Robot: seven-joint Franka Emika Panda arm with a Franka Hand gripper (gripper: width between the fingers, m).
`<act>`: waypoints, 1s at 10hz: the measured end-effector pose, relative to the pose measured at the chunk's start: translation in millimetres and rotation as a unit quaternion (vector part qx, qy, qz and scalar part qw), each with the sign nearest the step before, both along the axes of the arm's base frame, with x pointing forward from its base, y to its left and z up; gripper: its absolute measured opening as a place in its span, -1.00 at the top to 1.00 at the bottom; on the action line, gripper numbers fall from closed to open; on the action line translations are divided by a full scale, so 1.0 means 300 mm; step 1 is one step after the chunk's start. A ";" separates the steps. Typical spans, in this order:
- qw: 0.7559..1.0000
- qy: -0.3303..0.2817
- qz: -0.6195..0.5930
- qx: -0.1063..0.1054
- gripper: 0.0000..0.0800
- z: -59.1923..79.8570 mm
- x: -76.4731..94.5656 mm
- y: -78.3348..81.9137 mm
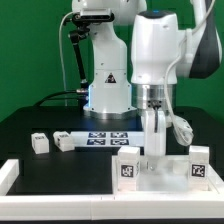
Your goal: Assemble square table
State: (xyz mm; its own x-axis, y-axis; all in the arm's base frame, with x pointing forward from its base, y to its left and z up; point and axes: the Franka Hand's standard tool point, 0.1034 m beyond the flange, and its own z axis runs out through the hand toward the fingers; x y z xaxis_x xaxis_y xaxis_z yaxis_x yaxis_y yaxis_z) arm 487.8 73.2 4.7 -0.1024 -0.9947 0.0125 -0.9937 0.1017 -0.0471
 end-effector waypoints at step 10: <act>1.000 -0.001 0.016 0.000 0.86 -0.001 0.000 0.001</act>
Offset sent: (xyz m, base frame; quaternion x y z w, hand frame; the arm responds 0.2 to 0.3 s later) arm 0.0000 0.0000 0.0000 0.0000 0.0000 0.0000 1.0000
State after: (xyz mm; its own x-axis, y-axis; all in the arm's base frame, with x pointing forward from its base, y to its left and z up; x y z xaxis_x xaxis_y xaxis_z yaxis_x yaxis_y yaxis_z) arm 487.7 73.4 4.5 -0.0714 -0.9974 0.0117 -0.9963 0.0707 -0.0487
